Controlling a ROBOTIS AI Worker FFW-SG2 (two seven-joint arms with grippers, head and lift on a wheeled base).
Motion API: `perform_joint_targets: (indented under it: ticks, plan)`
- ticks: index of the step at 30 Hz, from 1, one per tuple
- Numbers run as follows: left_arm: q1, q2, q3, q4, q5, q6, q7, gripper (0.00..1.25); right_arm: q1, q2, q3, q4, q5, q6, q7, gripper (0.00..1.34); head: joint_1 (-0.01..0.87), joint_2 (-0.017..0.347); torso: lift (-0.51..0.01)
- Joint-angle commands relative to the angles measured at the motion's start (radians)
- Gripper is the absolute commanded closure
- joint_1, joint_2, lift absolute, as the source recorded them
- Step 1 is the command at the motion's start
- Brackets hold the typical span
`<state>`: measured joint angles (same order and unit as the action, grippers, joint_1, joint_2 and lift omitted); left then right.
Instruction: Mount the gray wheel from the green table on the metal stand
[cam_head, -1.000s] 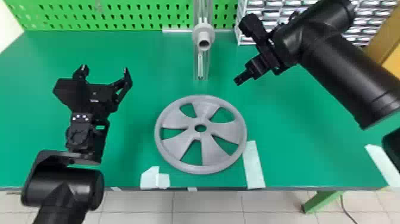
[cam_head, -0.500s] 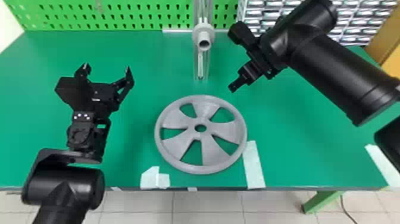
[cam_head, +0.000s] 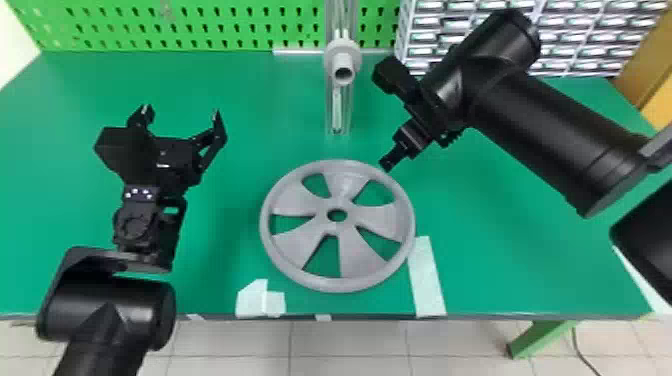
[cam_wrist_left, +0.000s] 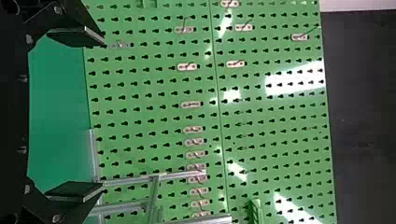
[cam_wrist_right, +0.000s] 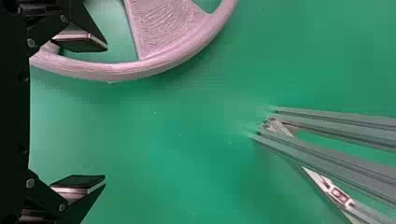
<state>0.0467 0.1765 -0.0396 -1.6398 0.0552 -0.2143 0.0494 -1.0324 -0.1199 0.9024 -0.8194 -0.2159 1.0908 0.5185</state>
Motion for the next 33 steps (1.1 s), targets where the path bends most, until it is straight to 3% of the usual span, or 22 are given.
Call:
perform_joint_targets:
  ticks: [1,33]
  plan:
    - [-0.002,0.001,-0.002,0.000,-0.001,0.003,0.000,0.18,0.000,0.009,0.012,0.023,-0.003,-0.006,0.000,0.28,0.867,0.052,-0.100]
    - [-0.016,0.006,-0.011,0.000,0.000,0.015,0.000,0.18,0.011,0.039,0.052,0.068,-0.068,-0.039,-0.055,0.28,0.867,0.052,-0.100]
